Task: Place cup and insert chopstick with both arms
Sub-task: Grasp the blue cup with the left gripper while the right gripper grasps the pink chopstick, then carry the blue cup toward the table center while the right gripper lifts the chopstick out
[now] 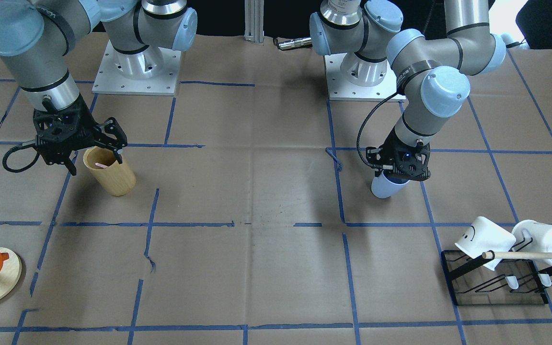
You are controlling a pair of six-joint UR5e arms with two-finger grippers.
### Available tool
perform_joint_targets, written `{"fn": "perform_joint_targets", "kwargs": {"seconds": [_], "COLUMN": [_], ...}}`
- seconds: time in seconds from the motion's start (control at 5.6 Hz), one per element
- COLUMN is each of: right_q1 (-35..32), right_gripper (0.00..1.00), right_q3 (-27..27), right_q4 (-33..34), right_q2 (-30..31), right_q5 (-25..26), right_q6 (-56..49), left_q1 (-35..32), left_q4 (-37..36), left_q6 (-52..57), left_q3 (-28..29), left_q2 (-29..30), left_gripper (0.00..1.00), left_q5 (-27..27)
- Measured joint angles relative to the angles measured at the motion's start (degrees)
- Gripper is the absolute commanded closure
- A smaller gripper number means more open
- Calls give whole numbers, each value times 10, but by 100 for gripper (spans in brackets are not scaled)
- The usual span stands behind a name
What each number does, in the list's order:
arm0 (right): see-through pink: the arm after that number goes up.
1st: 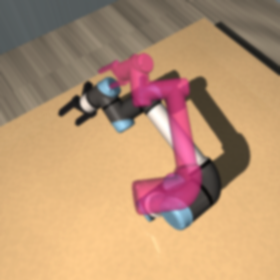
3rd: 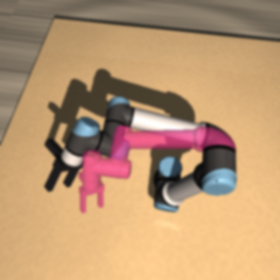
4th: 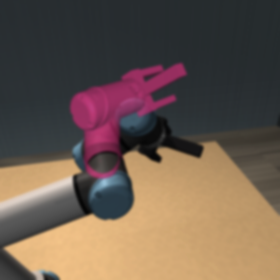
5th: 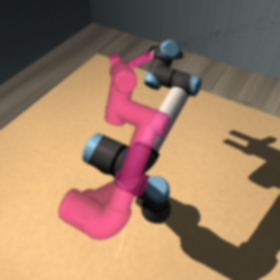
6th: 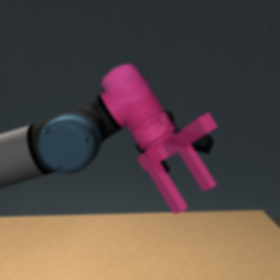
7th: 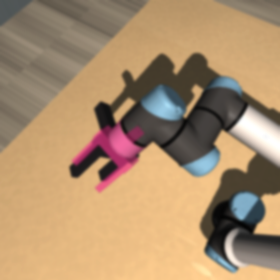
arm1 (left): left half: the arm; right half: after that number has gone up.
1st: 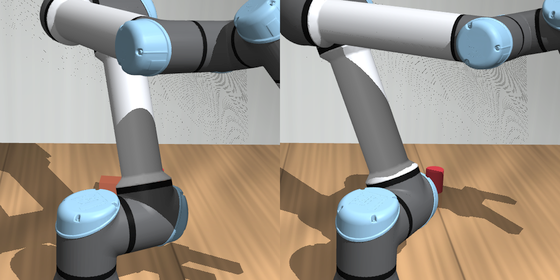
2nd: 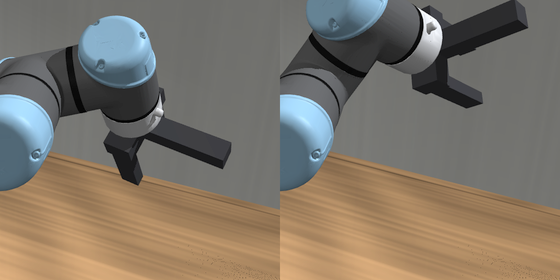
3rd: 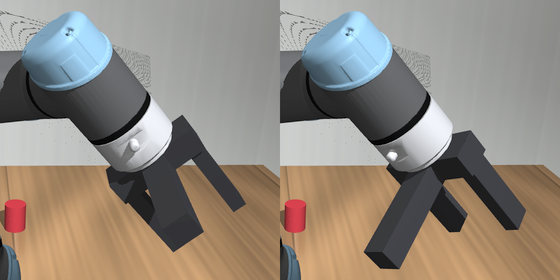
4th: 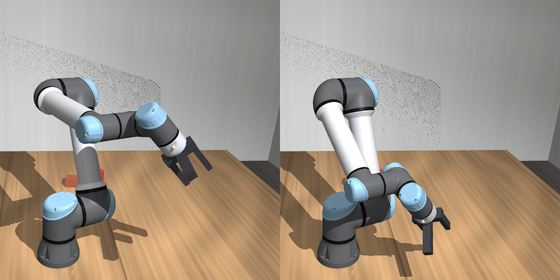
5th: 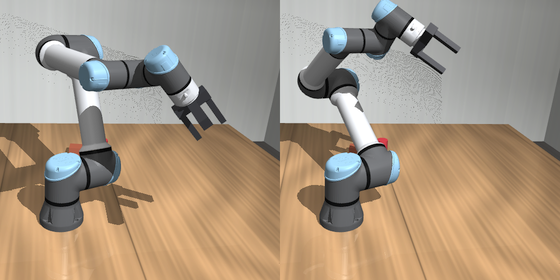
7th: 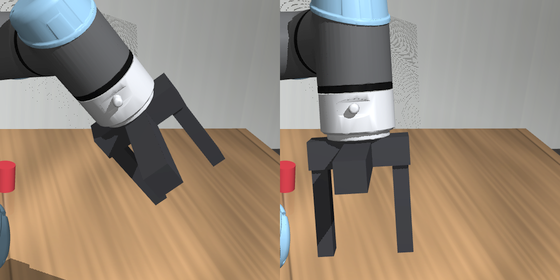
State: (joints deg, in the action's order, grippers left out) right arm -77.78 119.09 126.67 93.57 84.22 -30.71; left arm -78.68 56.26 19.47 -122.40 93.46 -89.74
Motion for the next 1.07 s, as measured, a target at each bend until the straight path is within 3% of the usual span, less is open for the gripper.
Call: {"fn": "perform_joint_targets", "kwargs": {"seconds": [0.18, 0.36, 0.71, 1.07], "right_q1": [0, -1, 0, -2], "right_gripper": [72, 86, 91, 91], "right_q3": [2, 2, -3, -36], "right_q4": [5, 5, 4, -17], "right_q2": [0, 0, 3, 3], "right_q5": [1, 2, 1, 2], "right_q6": [1, 3, 4, 8], "left_q1": [-3, -17, -121, -256], "left_q4": [-1, 2, 29, 44], "left_q6": [-9, -38, -190, -397], "left_q3": [4, 18, 87, 206], "left_q2": [1, 3, 23, 105], "left_gripper": [94, 94, 94, 94], "left_q5": [1, 2, 0, -3]}}
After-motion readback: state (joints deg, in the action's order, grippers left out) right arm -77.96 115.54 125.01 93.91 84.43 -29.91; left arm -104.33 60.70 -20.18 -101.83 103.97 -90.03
